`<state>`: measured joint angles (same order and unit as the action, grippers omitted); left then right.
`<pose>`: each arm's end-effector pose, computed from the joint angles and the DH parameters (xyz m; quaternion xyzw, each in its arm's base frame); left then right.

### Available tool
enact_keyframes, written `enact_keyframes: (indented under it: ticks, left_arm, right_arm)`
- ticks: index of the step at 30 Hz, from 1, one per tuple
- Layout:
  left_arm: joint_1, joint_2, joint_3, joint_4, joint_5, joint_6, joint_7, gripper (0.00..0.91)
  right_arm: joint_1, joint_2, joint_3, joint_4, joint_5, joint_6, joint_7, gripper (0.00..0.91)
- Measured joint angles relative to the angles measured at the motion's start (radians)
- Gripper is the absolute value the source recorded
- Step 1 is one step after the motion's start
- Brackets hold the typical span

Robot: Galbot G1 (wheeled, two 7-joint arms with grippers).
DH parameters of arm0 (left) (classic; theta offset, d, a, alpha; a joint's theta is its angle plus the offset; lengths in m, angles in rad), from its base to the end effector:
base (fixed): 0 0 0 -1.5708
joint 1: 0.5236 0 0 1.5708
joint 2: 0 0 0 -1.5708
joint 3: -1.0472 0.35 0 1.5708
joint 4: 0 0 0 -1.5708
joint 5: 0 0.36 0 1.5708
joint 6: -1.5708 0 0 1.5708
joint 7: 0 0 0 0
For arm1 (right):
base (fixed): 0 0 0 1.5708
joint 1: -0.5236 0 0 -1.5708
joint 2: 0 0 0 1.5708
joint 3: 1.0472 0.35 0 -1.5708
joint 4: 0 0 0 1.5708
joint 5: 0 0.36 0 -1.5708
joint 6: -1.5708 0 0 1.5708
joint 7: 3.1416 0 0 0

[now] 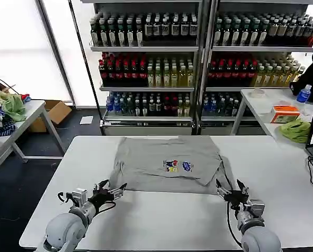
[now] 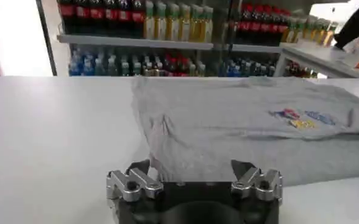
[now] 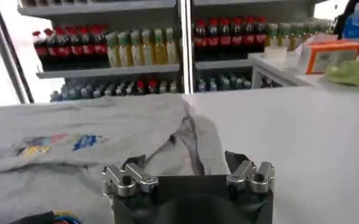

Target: Fold and organize the clothes.

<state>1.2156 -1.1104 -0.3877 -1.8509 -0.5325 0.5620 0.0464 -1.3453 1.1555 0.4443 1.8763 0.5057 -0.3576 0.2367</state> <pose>0.2968 0.0693 -0.2992 -0.1539 -0.9508 0.0259 0.2675 0.2590 -0.0726 -0.3224 -0.0114 -0.9775 -0.0230 0.2093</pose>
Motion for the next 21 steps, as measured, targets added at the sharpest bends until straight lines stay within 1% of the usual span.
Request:
enact_keyframes:
  ticks: [1,2,3,4,5,6,13,21]
  left_arm:
    - [-0.001,-0.001,0.002,0.005,0.0,0.0,0.002,0.222]
    - [0.0,-0.002,0.005,0.01,0.0,0.0,0.002,0.191]
    - [0.001,-0.003,0.007,0.015,-0.001,0.0,0.003,0.191]
    - [0.002,-0.003,0.007,0.018,0.0,0.0,0.005,0.091]
    - [0.003,-0.003,0.007,0.021,-0.001,0.0,0.006,0.04]
    - [0.004,-0.002,0.007,0.024,-0.002,-0.002,0.01,0.01]
    - [0.014,-0.002,-0.001,0.03,-0.011,-0.011,0.018,0.01]
    - [0.04,-0.015,-0.018,0.026,-0.018,-0.026,0.01,0.01]
  right_arm:
    - [0.0,0.0,-0.002,-0.003,0.002,-0.003,0.002,0.0]
    - [0.001,0.001,-0.005,-0.005,0.003,-0.006,0.005,0.0]
    - [0.001,0.001,-0.006,-0.006,0.005,-0.008,0.007,0.0]
    - [0.001,0.001,-0.008,-0.006,0.007,-0.01,0.009,0.0]
    - [0.001,0.002,-0.01,-0.007,0.008,-0.011,0.01,0.0]
    - [0.001,0.003,-0.011,-0.009,0.008,-0.011,0.012,0.0]
    - [0.011,0.004,-0.026,-0.022,0.011,-0.013,0.014,0.0]
    - [-0.009,-0.016,-0.026,-0.007,0.015,-0.013,0.0,0.0]
